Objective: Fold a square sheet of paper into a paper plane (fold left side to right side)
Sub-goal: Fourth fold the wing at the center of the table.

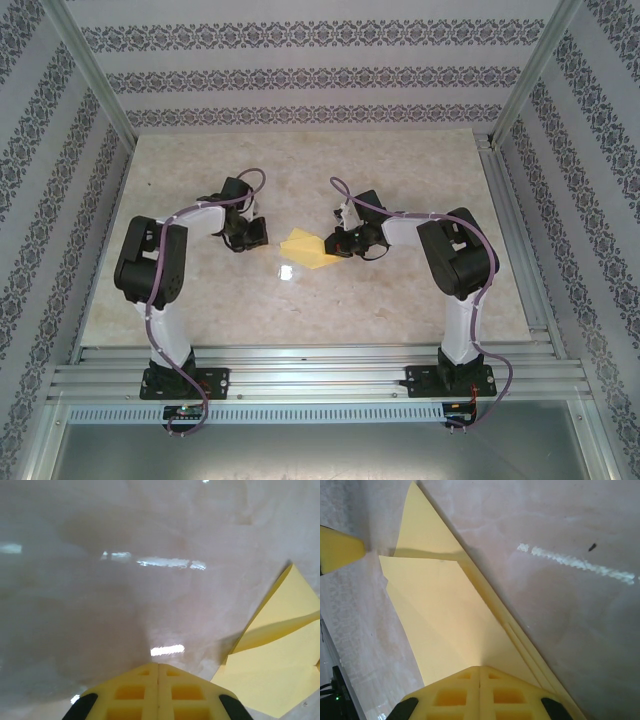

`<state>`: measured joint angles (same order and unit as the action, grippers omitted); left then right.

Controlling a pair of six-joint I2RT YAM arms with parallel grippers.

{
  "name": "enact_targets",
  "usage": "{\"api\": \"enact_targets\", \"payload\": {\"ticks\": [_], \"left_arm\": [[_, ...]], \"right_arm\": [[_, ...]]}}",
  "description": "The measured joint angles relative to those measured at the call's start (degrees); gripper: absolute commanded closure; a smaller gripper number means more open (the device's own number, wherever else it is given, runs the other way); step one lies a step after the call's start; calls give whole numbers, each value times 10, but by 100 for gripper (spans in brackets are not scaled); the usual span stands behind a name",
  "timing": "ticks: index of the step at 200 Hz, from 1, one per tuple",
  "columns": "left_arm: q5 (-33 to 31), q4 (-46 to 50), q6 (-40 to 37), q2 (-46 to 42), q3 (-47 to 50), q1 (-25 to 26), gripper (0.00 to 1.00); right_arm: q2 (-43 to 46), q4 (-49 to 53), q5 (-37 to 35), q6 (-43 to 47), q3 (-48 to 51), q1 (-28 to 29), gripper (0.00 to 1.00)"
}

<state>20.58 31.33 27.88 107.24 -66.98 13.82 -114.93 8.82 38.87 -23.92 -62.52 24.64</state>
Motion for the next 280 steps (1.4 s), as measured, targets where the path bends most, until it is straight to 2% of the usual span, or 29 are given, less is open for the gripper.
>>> {"api": "enact_targets", "payload": {"ticks": [36, 55, 91, 117, 150, 239, 280], "left_arm": [[16, -2, 0, -82, 6, 5, 96], [37, -7, 6, -92, -5, 36, 97], [69, -34, 24, -5, -65, 132, 99], [77, -46, 36, 76, -106, 167, 100], [79, -48, 44, 120, -115, 170, 100], [54, -39, 31, 120, -121, 168, 100], [51, -38, 17, 84, -70, 131, 100]], "right_arm": [[0, 8, -1, 0, -5, 0, 97], [0, 21, -5, 0, -11, 0, 97], [0, 46, -18, 0, -23, 0, 98], [-1, 47, -18, 0, -23, 0, 98], [-1, 47, -17, 0, -24, 0, 98], [-2, 47, -17, 0, -24, 0, 98], [-4, 46, -17, 0, -27, 4, 97]]}}
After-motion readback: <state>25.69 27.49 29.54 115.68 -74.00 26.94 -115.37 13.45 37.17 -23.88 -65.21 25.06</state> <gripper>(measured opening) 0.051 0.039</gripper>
